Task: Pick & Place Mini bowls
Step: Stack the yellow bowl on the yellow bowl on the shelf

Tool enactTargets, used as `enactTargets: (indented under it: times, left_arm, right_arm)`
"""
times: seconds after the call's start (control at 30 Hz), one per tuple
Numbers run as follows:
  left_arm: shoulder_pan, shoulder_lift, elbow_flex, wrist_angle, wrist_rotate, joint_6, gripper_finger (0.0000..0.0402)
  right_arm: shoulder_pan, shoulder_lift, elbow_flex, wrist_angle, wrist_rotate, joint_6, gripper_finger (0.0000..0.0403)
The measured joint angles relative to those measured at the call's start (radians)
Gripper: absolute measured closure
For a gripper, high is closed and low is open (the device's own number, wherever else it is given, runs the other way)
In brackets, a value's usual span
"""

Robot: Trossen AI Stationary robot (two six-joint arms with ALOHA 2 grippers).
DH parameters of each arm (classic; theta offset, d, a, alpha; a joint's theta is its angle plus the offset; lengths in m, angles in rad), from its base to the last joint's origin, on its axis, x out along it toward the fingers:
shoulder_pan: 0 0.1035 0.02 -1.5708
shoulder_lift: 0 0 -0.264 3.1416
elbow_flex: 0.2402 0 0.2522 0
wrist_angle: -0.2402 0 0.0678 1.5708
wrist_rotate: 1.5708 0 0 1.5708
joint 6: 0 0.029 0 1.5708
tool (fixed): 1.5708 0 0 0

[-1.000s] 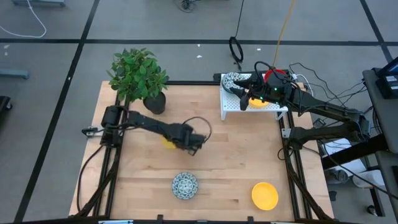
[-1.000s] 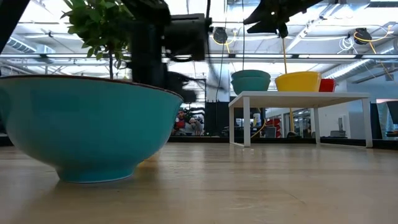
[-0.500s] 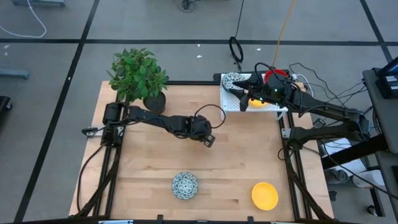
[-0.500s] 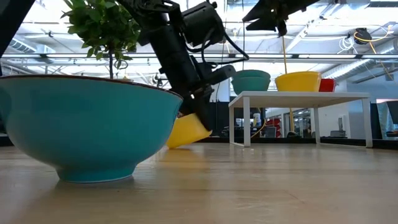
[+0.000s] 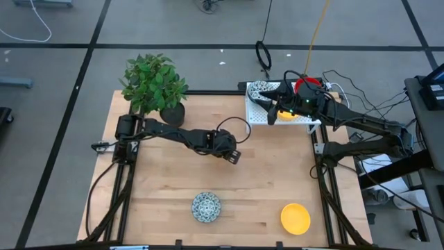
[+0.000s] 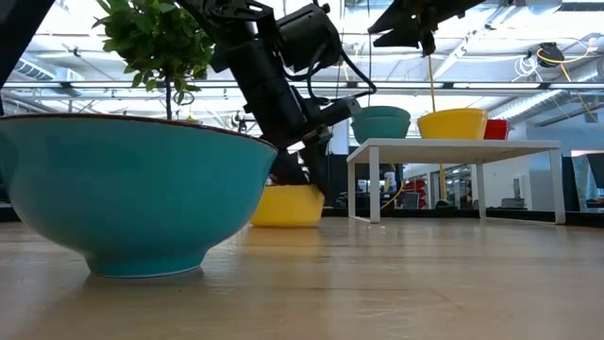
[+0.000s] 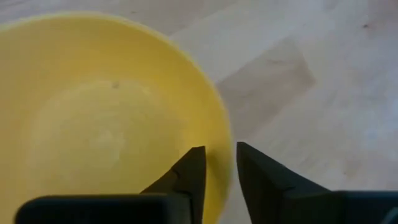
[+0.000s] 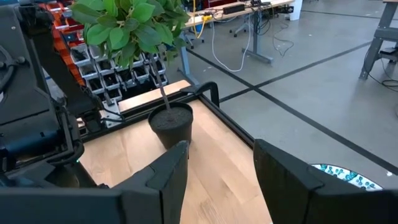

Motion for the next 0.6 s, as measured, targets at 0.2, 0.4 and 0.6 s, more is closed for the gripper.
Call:
enactTargets:
  times: [0.2, 0.4, 0.6]
  left_arm:
    - [0.001, 0.0, 0.0, 0.129, 0.113, 0.013, 0.0259]
    - [0.008, -0.046, 0.0, 0.217, 0.286, 0.034, 0.0227]
    - [0.009, -0.176, 0.0, 0.142, 0.3, 0.08, 0.0227]
  right_arm:
    - [0.0, 0.0, 0.0, -0.035, -0.004, -0.002, 0.0234]
    - [0.009, 0.0, 0.0, -0.101, -0.006, -0.026, 0.0234]
    - [0.064, 0.018, 0.0, -0.11, -0.008, -0.03, 0.0234]
